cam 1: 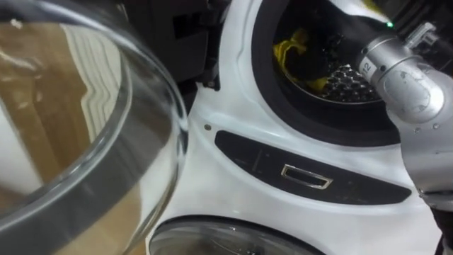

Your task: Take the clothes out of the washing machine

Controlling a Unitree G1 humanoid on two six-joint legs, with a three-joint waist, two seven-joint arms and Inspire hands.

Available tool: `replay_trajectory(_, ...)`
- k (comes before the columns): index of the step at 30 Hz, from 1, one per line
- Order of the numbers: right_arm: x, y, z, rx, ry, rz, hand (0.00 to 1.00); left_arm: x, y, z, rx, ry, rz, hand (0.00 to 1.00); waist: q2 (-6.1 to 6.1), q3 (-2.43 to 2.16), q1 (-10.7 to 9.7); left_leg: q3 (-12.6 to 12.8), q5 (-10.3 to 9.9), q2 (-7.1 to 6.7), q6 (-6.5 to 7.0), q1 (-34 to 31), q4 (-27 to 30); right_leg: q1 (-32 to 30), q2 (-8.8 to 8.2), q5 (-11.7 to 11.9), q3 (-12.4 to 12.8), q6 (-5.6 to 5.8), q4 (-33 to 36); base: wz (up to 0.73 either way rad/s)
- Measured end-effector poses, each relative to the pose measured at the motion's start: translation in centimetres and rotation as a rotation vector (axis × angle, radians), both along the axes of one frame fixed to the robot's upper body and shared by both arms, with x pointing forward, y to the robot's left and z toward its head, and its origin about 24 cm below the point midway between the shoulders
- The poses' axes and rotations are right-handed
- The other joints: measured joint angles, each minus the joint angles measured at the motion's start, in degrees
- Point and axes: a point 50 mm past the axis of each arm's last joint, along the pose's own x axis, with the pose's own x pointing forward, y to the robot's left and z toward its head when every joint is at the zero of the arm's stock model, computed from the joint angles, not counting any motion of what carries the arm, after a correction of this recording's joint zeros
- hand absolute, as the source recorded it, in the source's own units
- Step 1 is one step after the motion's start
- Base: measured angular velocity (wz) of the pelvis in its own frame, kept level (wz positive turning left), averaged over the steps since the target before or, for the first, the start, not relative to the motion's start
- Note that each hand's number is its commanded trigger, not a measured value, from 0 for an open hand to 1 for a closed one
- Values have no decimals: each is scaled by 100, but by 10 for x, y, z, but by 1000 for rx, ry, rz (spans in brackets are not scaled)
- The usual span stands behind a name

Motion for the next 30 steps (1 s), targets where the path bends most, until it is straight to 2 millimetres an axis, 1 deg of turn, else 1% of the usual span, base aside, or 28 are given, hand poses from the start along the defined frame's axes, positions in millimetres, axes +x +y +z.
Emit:
replay_trajectory(3,-1,1,0,-2,9,9,100,3,0,0,0,-5,-2,0,18,10,-1,5,2,4,-3,-1,-5,1,7,0,0,0,0,0)
replay_trajectory(8,-3,3,2,-5,2,23,100,-1,0,0,0,8,4,0,69,12,-3,31,-4,27,-13,12,-14,2,27,0,8,-1,0,0)
replay_trajectory(12,-10,8,4,36,-9,81,100,-4,1,-1,-5,8,17,0,166,-8,-36,54,-6,33,-16,33,-22,2,35,0,53,0,6,-4)
replay_trajectory(13,-12,10,5,48,-10,99,100,-5,1,-1,-9,2,26,0,204,-5,-40,87,-6,33,-16,44,-27,0,36,0,80,0,5,-8)
replay_trajectory(15,-13,12,5,67,-5,127,100,-7,2,-1,-6,-2,24,0,249,-13,-76,92,-6,33,-16,45,-26,-6,36,0,106,0,4,-6)
replay_trajectory(17,-18,15,9,77,-18,156,100,-11,2,-1,3,-2,25,0,266,-14,-124,108,-5,34,-16,41,-26,-20,38,0,133,0,6,-2)
replay_trajectory(19,-28,19,15,89,-59,200,100,-19,2,-3,5,12,28,0,266,-16,-213,143,-6,36,-16,40,-27,-37,41,0,150,0,11,-6)
replay_trajectory(20,-32,19,16,94,-70,211,100,-21,1,-3,3,18,31,0,264,-17,-225,143,-6,35,-16,39,-27,-37,39,0,152,0,13,-3)
replay_trajectory(21,-41,18,17,109,-96,239,100,-27,1,-5,-1,36,36,0,261,-19,-242,144,-6,33,-16,41,-26,-35,38,0,155,0,14,0)
replay_trajectory(22,-49,20,17,119,-125,268,100,-28,0,-5,-2,38,36,0,258,-22,-292,149,-6,33,-16,43,-26,-32,35,0,157,0,13,0)
replay_trajectory(24,-58,25,16,146,-139,323,100,-36,0,-6,3,57,45,0,264,-20,-373,163,-6,34,-16,64,-24,-15,42,0,242,0,5,0)
replay_trajectory(25,-64,25,13,171,-141,346,100,-38,0,-7,7,61,48,0,294,-6,-447,181,-7,41,-17,73,-24,-3,45,0,279,0,0,0)
replay_trajectory(27,-73,21,7,233,-139,367,100,-37,0,-7,6,53,45,0,310,-8,-494,188,-30,88,-34,85,-31,3,57,0,295,0,6,-1)
replay_trajectory(29,-79,17,-1,313,-124,392,100,-43,-2,-7,2,64,47,0,343,-23,-536,227,-34,93,-39,103,-31,6,67,1,299,0,6,-11)
replay_trajectory(30,-84,14,-5,345,-118,403,100,-46,-4,-8,-5,64,48,0,385,-40,-619,232,-34,89,-39,94,-31,18,65,1,305,0,9,-3)
